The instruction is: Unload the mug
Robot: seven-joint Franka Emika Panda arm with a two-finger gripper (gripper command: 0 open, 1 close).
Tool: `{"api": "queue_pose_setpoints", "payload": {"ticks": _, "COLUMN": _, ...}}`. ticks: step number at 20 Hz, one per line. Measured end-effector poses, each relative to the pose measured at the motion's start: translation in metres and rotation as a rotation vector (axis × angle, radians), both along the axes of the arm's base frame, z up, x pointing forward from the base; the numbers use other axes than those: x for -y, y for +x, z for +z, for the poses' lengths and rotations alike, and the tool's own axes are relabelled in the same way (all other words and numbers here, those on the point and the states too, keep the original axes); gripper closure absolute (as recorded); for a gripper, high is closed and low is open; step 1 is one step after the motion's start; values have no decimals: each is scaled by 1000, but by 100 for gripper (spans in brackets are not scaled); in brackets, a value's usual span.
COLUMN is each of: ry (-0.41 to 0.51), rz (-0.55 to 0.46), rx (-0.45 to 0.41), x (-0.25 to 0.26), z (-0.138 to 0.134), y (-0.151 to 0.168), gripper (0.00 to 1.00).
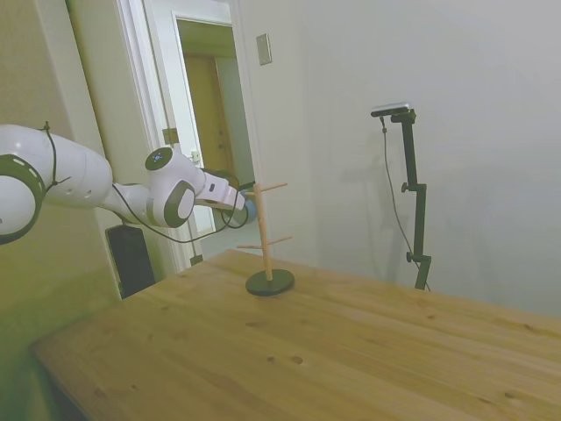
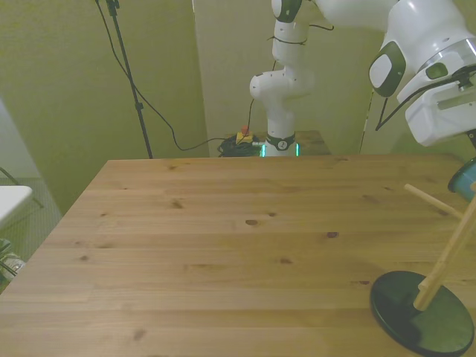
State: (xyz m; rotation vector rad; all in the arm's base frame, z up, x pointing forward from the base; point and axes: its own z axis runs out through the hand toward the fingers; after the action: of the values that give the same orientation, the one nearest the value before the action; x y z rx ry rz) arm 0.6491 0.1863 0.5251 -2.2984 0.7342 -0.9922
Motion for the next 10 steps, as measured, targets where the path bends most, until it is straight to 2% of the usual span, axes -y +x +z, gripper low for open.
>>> {"api": "queue_pose_setpoints", "payload": {"ticks": 10, "ry": -1, "rz": 33, "rx": 22, "x": -16, "z": 17, "y": -19, "gripper": 100}}
